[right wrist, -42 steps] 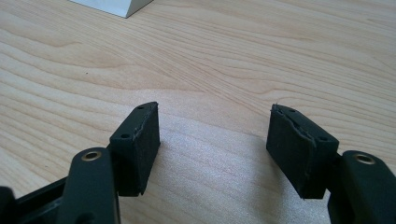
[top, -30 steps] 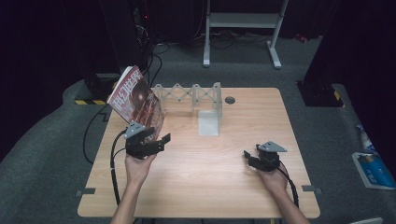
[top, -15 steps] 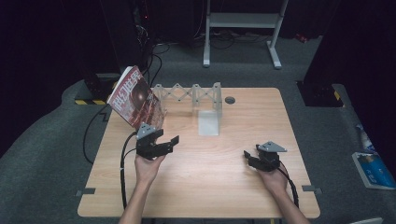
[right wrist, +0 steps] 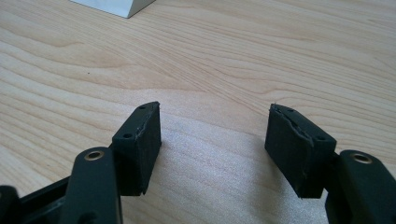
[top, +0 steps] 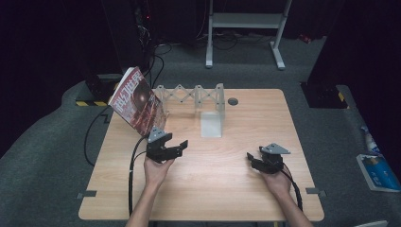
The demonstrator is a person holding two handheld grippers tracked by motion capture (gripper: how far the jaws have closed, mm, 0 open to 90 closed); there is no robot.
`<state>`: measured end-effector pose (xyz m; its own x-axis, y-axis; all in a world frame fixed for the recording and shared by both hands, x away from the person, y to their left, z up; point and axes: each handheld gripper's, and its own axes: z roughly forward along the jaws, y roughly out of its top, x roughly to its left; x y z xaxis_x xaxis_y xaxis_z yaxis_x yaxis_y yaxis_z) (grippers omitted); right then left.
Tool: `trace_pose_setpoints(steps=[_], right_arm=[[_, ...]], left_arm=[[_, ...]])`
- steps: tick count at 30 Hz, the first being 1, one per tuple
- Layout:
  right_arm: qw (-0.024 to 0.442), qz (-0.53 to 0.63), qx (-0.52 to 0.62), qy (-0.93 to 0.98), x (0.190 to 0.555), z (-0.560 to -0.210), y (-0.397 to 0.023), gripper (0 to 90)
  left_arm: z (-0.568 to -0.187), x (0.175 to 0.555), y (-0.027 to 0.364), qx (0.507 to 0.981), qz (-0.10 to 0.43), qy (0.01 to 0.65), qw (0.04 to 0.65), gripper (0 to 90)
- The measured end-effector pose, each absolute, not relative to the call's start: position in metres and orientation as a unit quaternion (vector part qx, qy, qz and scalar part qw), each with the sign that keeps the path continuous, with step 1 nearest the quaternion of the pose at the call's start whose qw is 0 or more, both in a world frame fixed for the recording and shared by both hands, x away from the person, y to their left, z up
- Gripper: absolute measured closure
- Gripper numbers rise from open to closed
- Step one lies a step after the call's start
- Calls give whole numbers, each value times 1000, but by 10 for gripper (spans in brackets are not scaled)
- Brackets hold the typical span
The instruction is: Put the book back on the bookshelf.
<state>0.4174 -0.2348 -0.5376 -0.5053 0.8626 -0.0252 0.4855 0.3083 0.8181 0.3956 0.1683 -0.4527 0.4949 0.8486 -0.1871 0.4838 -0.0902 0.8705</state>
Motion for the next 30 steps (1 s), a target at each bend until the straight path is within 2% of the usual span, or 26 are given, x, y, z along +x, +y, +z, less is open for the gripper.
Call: trace_pose_setpoints(steps=[21,30], right_arm=[[238,394,438,772,417,-538,-235,359],[238,394,437,772,417,-538,-235,358]], left_arm=[[-480,410,148,734,164,460,472,223],[-492,414,140,745,173,460,451,219]])
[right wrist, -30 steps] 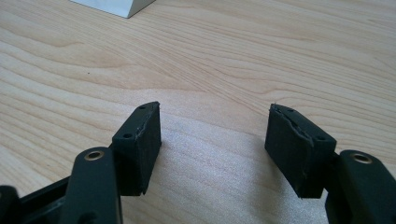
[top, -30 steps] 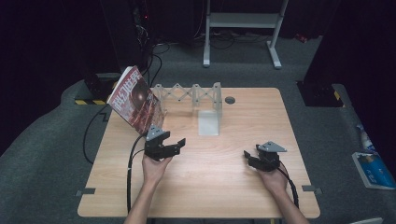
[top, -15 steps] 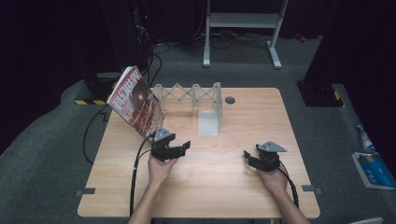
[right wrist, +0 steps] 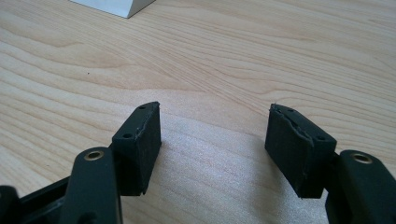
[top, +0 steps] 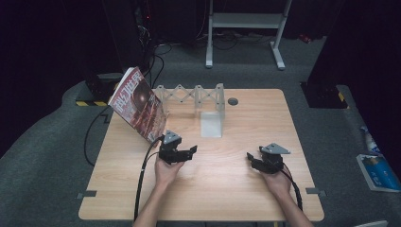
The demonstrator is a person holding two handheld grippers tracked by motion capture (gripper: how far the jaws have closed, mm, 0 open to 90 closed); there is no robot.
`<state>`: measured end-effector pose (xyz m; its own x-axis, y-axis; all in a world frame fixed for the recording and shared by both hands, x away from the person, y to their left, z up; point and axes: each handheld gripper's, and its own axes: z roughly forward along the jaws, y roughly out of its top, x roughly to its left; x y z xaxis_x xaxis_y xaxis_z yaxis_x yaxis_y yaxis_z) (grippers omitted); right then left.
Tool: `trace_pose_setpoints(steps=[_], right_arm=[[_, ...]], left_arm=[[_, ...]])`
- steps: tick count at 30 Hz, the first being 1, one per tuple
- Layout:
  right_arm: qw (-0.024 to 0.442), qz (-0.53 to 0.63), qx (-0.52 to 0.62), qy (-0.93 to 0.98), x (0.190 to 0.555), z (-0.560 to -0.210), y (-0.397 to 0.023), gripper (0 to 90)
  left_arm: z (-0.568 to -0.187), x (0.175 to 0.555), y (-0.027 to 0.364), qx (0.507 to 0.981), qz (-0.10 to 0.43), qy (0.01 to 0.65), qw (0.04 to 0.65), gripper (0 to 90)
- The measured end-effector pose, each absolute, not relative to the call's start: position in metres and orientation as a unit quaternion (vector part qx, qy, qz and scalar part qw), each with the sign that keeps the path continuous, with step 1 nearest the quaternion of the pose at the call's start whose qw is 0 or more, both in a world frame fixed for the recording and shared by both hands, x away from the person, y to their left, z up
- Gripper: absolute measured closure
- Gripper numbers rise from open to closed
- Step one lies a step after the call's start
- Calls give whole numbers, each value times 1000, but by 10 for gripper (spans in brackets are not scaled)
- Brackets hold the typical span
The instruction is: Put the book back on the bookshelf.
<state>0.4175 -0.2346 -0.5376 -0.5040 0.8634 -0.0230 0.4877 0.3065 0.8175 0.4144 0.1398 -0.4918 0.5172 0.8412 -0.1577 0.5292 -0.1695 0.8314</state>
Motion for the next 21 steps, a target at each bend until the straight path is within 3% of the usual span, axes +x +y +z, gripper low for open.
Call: trace_pose_setpoints(steps=[21], right_arm=[[238,395,437,772,417,-538,-235,358]], left_arm=[[-513,422,126,763,195,464,406,221]])
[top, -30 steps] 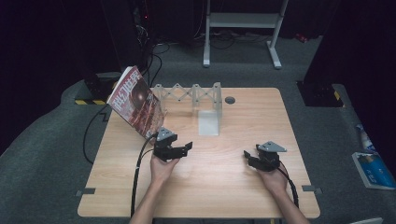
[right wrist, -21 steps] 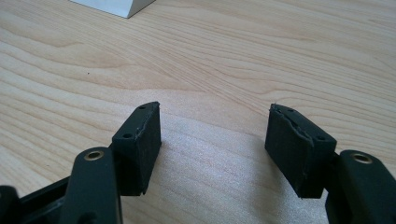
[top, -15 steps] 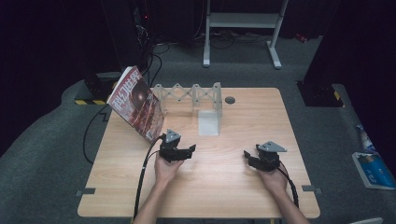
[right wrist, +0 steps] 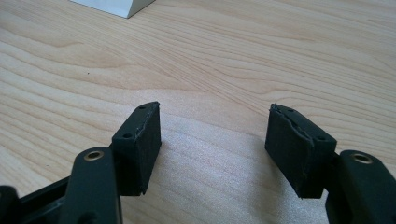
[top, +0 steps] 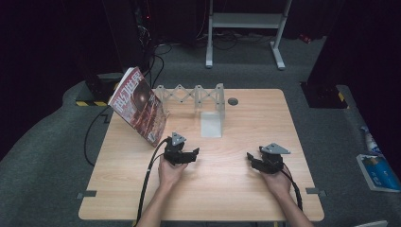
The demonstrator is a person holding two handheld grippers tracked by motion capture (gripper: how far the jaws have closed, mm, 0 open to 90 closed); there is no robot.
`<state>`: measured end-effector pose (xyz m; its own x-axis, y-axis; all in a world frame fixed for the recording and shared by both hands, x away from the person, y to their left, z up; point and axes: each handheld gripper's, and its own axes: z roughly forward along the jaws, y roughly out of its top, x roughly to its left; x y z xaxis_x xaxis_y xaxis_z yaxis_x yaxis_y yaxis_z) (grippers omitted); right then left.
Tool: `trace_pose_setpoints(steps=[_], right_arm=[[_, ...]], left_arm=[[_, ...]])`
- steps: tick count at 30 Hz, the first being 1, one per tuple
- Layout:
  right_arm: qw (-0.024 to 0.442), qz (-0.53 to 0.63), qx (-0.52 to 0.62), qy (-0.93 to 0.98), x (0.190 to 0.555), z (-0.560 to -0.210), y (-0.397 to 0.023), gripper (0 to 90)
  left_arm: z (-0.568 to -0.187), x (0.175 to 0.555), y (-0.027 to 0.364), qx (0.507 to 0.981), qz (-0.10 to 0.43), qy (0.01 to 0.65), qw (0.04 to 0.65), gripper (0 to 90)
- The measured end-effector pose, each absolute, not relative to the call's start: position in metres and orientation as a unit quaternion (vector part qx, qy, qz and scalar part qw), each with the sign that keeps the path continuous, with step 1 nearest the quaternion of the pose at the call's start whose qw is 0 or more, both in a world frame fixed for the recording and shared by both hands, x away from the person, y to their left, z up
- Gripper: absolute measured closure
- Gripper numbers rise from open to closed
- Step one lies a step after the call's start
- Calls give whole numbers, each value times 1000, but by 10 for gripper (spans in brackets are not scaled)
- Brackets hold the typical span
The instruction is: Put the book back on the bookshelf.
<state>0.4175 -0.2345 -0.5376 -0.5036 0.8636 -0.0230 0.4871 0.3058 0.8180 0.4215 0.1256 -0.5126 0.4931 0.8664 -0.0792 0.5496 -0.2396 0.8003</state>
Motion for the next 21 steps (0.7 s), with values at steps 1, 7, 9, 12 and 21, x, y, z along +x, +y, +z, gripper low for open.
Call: trace_pose_setpoints(steps=[1,7,9,12,21], right_arm=[[238,395,437,772,417,-538,-235,358],[239,395,438,772,417,-538,-234,358],[239,395,437,772,417,-538,-234,357],[239,395,438,772,418,-538,-234,357],[239,395,437,772,418,-538,-234,357]], left_arm=[[-513,421,125,764,197,463,404,222],[-517,422,122,768,202,462,395,222],[-520,423,119,771,204,461,389,223],[-521,424,119,774,205,461,382,223],[-529,426,116,784,216,457,359,223]])
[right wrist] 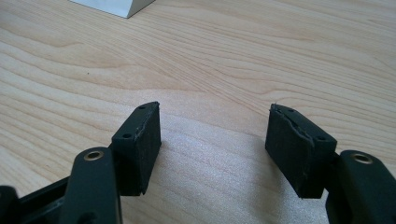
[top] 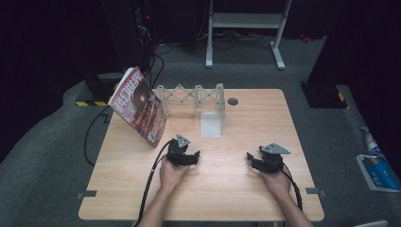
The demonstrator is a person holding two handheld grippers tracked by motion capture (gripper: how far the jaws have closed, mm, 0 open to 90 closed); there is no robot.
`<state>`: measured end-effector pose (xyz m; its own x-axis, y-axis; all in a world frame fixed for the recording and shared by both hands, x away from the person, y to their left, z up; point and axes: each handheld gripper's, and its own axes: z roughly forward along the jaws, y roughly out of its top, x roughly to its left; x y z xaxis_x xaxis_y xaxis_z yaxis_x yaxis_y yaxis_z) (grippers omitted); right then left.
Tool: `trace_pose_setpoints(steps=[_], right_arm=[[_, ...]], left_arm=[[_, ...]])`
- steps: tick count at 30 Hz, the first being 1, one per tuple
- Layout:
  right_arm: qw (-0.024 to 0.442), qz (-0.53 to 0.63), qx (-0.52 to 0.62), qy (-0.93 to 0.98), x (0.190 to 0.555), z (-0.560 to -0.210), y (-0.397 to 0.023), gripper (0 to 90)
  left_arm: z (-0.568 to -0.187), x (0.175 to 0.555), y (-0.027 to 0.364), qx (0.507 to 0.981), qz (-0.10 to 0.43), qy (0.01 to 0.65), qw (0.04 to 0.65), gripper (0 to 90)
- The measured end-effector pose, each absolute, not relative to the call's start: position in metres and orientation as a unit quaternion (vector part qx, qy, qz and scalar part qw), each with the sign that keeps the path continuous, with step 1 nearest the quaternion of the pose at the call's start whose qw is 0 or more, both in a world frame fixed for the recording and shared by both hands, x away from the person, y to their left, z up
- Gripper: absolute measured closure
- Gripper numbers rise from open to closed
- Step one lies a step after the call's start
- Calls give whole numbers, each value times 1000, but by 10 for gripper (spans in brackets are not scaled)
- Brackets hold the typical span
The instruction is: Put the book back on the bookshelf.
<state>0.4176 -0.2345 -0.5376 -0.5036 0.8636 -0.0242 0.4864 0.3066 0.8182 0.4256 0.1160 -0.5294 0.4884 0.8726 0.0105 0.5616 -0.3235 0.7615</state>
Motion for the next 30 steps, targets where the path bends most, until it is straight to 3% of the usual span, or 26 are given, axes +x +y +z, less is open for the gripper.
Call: trace_pose_setpoints(steps=[16,30], right_arm=[[240,392,442,770,418,-537,-234,354],[240,393,442,770,418,-537,-234,355]], left_arm=[[-534,424,119,772,225,459,377,217],[-534,424,119,768,242,457,377,288]])
